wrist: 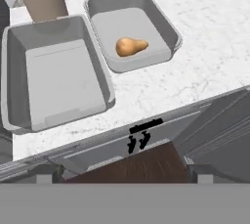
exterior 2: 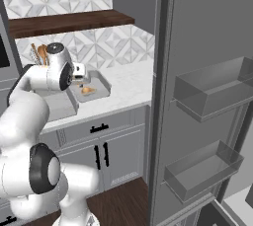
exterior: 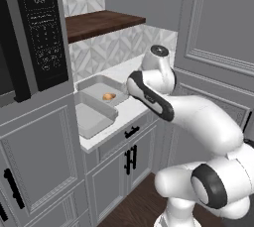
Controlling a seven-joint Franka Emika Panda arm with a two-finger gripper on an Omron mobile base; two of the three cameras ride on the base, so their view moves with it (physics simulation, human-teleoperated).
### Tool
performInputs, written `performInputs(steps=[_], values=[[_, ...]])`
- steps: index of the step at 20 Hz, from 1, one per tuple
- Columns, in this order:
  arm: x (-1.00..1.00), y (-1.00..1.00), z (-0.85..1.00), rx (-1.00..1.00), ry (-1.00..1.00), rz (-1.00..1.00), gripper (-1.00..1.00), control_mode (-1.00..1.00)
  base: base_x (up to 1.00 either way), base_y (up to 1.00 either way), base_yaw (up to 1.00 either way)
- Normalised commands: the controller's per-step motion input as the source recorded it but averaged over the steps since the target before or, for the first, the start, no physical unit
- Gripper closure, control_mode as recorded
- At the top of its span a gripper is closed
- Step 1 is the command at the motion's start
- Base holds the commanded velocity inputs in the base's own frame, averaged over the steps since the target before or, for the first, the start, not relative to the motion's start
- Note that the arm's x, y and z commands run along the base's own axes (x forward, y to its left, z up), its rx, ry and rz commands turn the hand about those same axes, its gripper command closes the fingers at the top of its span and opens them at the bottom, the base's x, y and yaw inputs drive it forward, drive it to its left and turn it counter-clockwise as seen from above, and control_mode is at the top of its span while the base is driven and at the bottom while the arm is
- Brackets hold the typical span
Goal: Place one squash and one chicken drumstick in each tupperware on the nearby counter, to pack two identical lunches.
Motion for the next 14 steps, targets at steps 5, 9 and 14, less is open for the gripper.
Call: performInputs(steps=[5, 9, 14], values=[[-0.94, 0.00, 0.41, -0.11, 0.14, 0.00, -1.00, -1.00, 0.00, 0.00, 0.00], [-1.00, -0.05, 0.02, -0.04, -0.26, 0.07, -1.00, -1.00, 0.00, 0.00, 0.00], [-1.00, -0.33, 0.02, 0.10, -0.30, 0.02, -1.00, -1.00, 0.00, 0.00, 0.00]])
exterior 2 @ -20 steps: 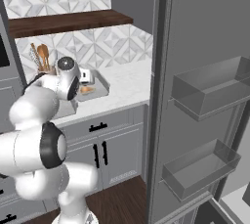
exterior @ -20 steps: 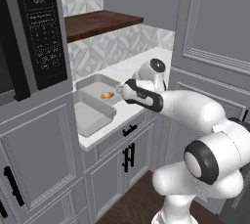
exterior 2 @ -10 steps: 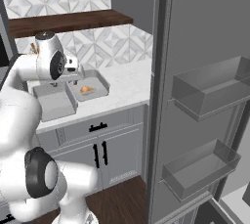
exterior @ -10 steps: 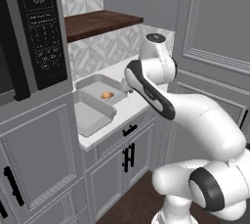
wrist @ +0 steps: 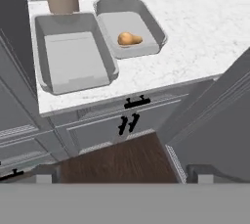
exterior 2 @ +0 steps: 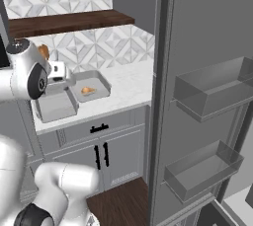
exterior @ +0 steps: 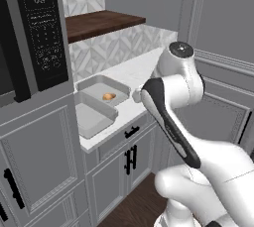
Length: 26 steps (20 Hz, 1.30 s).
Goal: Place one squash and one chicken drumstick in each tupperware on the nearby counter, to pack two identical lunches.
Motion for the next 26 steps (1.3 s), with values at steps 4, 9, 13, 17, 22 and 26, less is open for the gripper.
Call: performInputs(steps=[4, 9, 13, 17, 22, 26], values=[[-0.97, -0.36, 0.22, 0.32, -0.22, 0.00, -1.00, -1.00, 0.00, 0.00, 0.00], [-0.50, -0.16, 0.51, 0.09, -0.04, 0.03, -1.00, -1.00, 0.00, 0.00, 0.00], [-0.70, 0.00, 0.56, 0.00, -0.01, 0.00, -1.00, -1.00, 0.00, 0.00, 0.00], [-0.86, 0.00, 0.46, 0.00, -0.01, -0.01, -1.00, -1.00, 0.00, 0.00, 0.00], [0.00, 0.00, 0.00, 0.00, 0.00, 0.00, -1.00, 1.00, -0.97, 0.00, -0.17], [0.00, 0.00, 0.00, 0.00, 0.00, 0.00, -1.00, 1.00, -0.77, -0.01, -0.28]])
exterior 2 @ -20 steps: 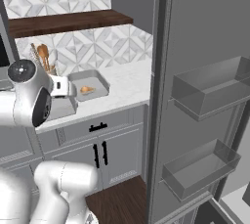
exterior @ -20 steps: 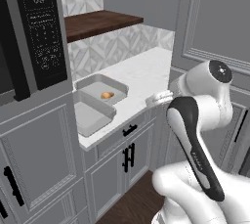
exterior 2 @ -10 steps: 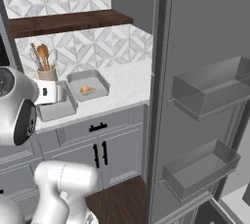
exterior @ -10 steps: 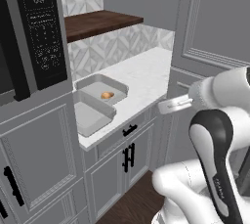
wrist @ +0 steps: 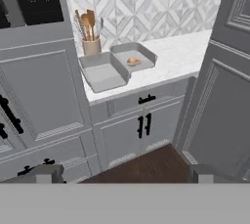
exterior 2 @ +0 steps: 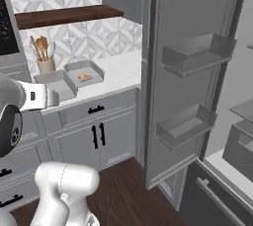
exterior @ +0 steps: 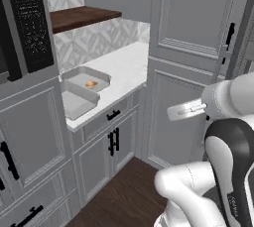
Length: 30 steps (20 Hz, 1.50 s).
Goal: Place one squash and one chicken drumstick in each tupperware on the nearby counter, to pack two identical lunches.
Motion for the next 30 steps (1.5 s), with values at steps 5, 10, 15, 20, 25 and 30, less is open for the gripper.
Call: performInputs(steps=[5, 10, 15, 20, 25, 30], values=[[0.00, 0.00, 0.00, 0.00, 0.00, 0.00, -1.00, 1.00, -0.17, -0.13, -0.63], [0.00, 0.00, 0.00, 0.00, 0.00, 0.00, -1.00, 1.00, 0.00, -0.11, -0.68], [0.00, 0.00, 0.00, 0.00, 0.00, 0.00, -1.00, 1.00, 0.00, -0.34, -0.53], [0.00, 0.00, 0.00, 0.00, 0.00, 0.00, -1.00, 1.00, -0.03, -0.67, -0.40], [0.00, 0.00, 0.00, 0.00, 0.00, 0.00, -1.00, 1.00, 0.00, -0.93, -0.32], [0.00, 0.00, 0.00, 0.00, 0.00, 0.00, -1.00, 1.00, 0.00, -0.54, -0.36]])
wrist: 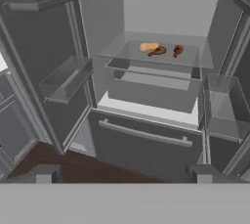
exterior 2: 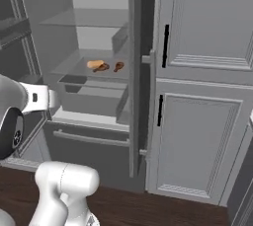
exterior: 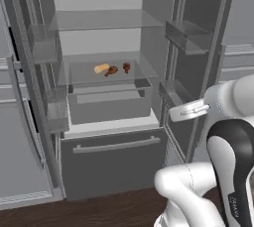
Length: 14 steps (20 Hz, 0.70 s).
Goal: Place one squash and one chicken drumstick in each tupperware on the nearby counter, to pack two identical lunches.
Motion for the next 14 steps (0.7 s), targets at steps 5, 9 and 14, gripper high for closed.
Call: performInputs(steps=[5, 9, 14], values=[[0.00, 0.00, 0.00, 0.00, 0.00, 0.00, -1.00, 1.00, 0.02, 0.50, -0.20], [0.00, 0.00, 0.00, 0.00, 0.00, 0.00, -1.00, 1.00, 0.42, 0.38, -0.10], [0.00, 0.00, 0.00, 0.00, 0.00, 0.00, -1.00, 1.00, 0.73, -0.03, -0.04]])
